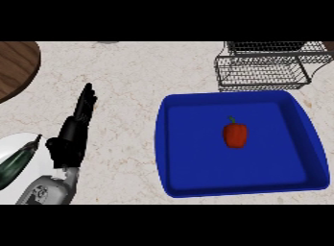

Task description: Pick the bell pepper from the tray and place it in the tiered basket

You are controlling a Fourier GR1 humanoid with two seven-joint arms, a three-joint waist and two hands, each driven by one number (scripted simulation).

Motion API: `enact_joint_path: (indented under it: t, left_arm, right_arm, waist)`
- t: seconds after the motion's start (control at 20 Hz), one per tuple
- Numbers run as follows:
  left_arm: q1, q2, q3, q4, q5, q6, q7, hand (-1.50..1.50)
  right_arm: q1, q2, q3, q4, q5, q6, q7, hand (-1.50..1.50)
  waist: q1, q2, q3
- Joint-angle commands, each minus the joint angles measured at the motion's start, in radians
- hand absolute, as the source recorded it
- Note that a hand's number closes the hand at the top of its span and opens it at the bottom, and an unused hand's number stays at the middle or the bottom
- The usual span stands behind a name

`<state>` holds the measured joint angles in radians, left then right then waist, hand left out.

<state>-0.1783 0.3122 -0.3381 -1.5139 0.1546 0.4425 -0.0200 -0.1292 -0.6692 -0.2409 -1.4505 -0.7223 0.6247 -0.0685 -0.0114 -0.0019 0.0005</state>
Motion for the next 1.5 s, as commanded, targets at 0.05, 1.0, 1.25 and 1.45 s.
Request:
enact_joint_path:
  t: [0.05,1.0,1.25,1.45]
  left_arm:
    - [-0.039,-0.002,0.015,0.013,-0.001,0.0,0.021,0.0]
    - [-0.018,-0.082,-0.001,0.001,-0.093,-0.004,0.04,0.0]
    - [0.003,-0.083,0.017,-0.007,-0.103,-0.028,0.034,0.0]
    - [0.033,-0.091,0.029,-0.018,-0.122,-0.043,0.019,0.0]
  right_arm:
    - [-0.025,-0.203,0.015,-0.134,0.274,0.057,0.009,-1.5]
    - [-0.269,-0.163,0.367,-0.655,0.526,-0.078,0.724,-1.5]
    - [-0.337,-0.135,0.437,-0.616,0.545,0.009,0.816,-1.5]
    - [-0.348,-0.073,0.47,-0.586,0.593,0.042,0.87,-1.5]
  waist:
    - [-0.004,0.0,-0.003]
    - [0.016,0.001,-0.001]
    - [0.017,0.001,-0.001]
    - [0.017,0.001,-0.001]
